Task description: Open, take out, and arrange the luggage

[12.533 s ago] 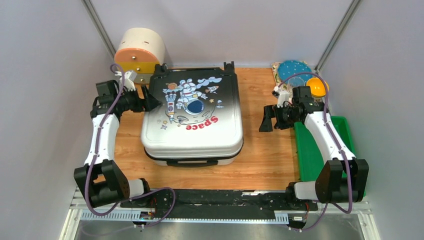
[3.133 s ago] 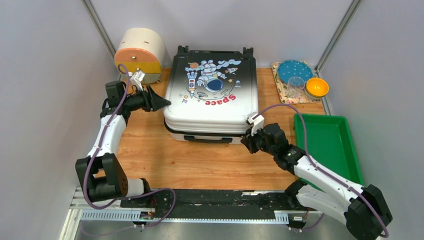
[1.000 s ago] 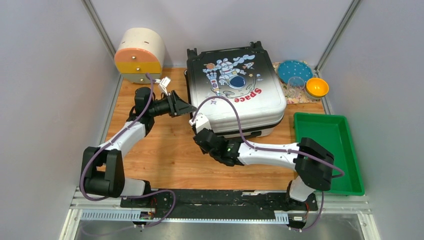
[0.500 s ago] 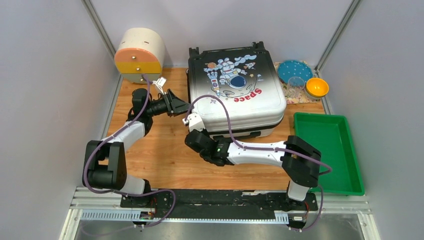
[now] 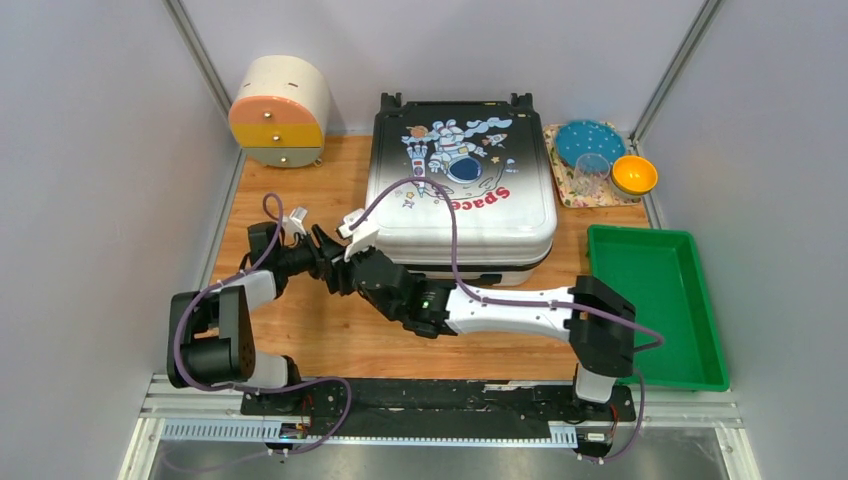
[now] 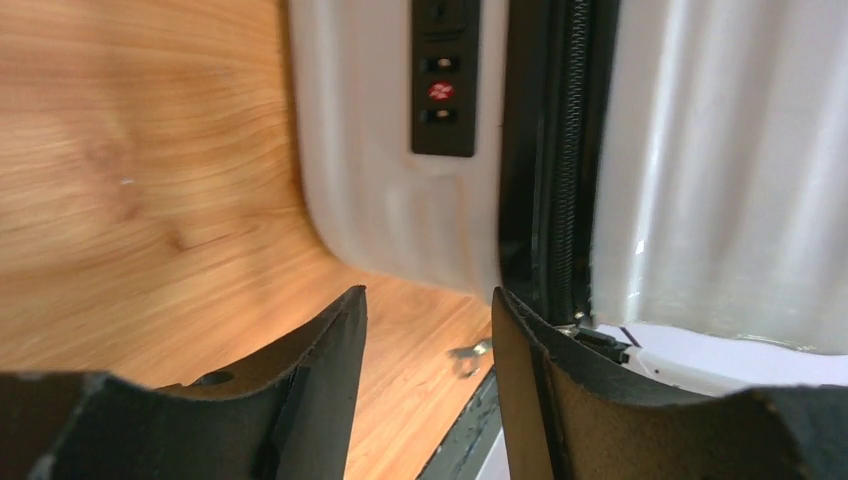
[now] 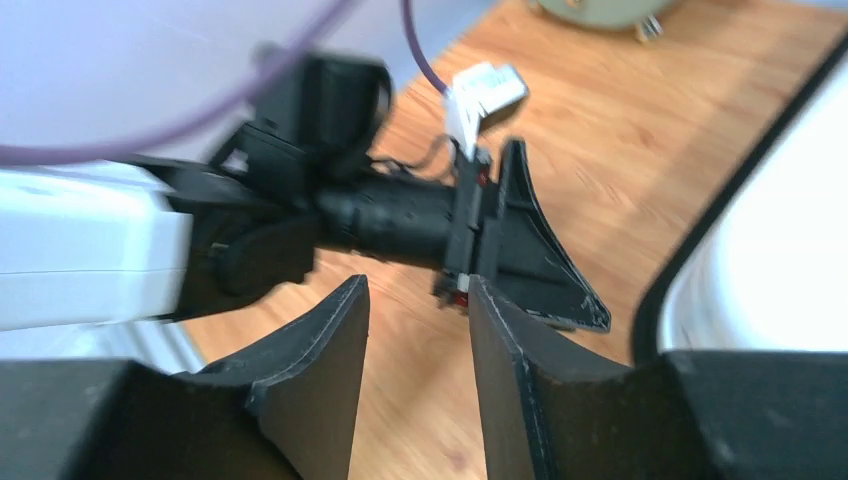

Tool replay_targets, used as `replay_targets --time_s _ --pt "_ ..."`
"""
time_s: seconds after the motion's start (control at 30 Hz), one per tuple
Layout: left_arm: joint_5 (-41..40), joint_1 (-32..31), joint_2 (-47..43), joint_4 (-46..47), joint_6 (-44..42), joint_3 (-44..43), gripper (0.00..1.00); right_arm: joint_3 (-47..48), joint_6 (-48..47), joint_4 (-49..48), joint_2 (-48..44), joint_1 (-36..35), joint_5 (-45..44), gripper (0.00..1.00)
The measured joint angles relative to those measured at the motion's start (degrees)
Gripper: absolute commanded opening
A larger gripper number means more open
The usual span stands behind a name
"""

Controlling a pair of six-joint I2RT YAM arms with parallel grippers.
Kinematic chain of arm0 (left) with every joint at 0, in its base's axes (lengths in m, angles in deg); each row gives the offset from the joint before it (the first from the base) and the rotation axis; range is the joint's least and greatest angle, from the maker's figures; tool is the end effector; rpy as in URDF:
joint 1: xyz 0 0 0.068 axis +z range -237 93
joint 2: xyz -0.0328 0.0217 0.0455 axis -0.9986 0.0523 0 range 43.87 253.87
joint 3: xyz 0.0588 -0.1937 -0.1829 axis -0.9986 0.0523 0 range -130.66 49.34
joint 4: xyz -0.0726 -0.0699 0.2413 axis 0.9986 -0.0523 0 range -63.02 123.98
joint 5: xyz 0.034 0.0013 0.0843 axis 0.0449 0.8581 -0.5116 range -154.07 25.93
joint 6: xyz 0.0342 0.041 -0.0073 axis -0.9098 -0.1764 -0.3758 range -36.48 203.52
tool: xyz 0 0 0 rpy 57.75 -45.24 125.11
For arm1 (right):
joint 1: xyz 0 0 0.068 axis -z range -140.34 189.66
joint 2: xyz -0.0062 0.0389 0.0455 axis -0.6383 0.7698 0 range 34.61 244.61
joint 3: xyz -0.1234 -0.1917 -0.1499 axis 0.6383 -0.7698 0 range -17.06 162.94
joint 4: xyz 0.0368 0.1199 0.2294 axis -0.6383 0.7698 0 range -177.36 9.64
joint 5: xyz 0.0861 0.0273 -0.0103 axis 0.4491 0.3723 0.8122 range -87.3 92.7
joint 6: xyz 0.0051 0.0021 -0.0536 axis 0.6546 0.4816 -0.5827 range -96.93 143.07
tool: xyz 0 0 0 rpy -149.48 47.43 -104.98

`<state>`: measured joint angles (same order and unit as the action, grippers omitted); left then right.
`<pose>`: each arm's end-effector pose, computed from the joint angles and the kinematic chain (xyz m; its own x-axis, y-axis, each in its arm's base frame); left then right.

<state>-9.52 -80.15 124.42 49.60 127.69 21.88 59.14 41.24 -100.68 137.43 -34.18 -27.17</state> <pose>0.2487 0.0007 0.1564 -0.8323 -0.5071 -0.2241 -0.0100 0.4178 -0.9085 0.1357 0.4049 0.2907 -0.2785 0.0104 -0.9604 -0.6433 0.7404 0.1946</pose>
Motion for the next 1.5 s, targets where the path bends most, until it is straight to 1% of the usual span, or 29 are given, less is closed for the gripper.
replay_targets --time_s 0.07,0.17,0.2,0.27,0.37,0.43,0.5,0.57,0.63,0.7,0.83,0.9,1.07,1.17,1.27,1.37,1.4,1.47,1.5 --pt "1.44 2.21 -0.09 -2.73 -3.26 -0.04 0.60 -0.28 -0.37 -2.08 -2.34 -0.55 2.25 0.46" --pt "3.13 7.21 -0.68 -7.41 -9.29 -0.70 0.61 -1.79 -1.29 -4.15 -6.86 -0.52 5.44 0.47" --pt "3.65 8.72 -1.11 -10.08 -13.18 -1.49 0.61 -2.19 -1.57 -4.15 -8.09 -0.28 6.27 0.49" --pt "4.26 10.25 -2.45 -15.76 -20.74 -3.50 0.61 -2.58 -2.25 -3.43 -10.36 0.46 8.39 0.50" --pt "6.80 10.29 -7.04 -22.36 -34.53 -4.83 0.62 -2.95 -4.22 -0.96 -13.44 3.02 11.85 0.53" --pt "8.09 9.44 -11.56 -24.76 -41.72 -3.98 0.63 -3.82 -5.22 1.66 -15.85 6.60 15.28 0.56" --pt "8.72 7.85 -15.10 -25.42 -46.14 -2.29 0.63 -5.05 -5.86 4.04 -18.05 11.13 18.78 0.58" --pt "8.55 4.52 -17.00 -25.00 -49.09 -0.17 0.63 -6.34 -6.71 6.54 -20.11 16.39 21.88 0.59" --pt "8.37 0.92 -16.87 -23.58 -50.25 2.05 0.63 -7.80 -8.22 9.07 -22.03 21.84 24.98 0.60" --pt "8.24 -1.68 -15.74 -22.51 -50.82 3.39 0.64 -8.70 -9.51 11.30 -23.45 25.42 27.02 0.61" --pt "8.15 -5.33 -12.41 -18.86 -51.98 3.56 0.64 -8.96 -11.96 16.92 -26.25 30.21 32.35 0.61" --pt "8.22 -6.10 -10.97 -17.35 -52.33 3.50 0.64 -8.96 -12.61 19.28 -27.69 32.30 35.01 0.60" --pt "8.74 -8.35 -5.90 -13.97 -52.39 2.23 0.64 -9.07 -14.23 24.98 -31.26 36.65 40.30 0.61" --pt "9.40 -8.63 -3.56 -12.17 -51.93 0.87 0.66 -9.20 -15.50 27.56 -33.27 37.66 42.77 0.61" --pt "10.58 -8.63 -1.46 -9.22 -50.36 -0.44 0.66 -9.68 -16.17 28.63 -34.45 38.01 44.13 0.61" --pt "12.68 -8.70 -0.11 -5.09 -46.93 -0.79 0.61 -10.64 -16.72 30.18 -35.65 38.42 45.38 0.61" --pt "13.35 -8.72 -0.07 -3.89 -45.64 -0.74 0.56 -10.91 -16.81 30.77 -35.82 38.69 45.64 0.61" --pt "14.99 -8.76 -0.22 -1.51 -43.08 -0.59 0.51 -11.32 -17.00 31.28 -35.85 39.15 45.90 0.60" --pt "15.58 -8.79 -0.42 -0.17 -41.94 -0.31 0.44 -11.56 -17.38 31.71 -35.85 39.32 46.01 0.60"
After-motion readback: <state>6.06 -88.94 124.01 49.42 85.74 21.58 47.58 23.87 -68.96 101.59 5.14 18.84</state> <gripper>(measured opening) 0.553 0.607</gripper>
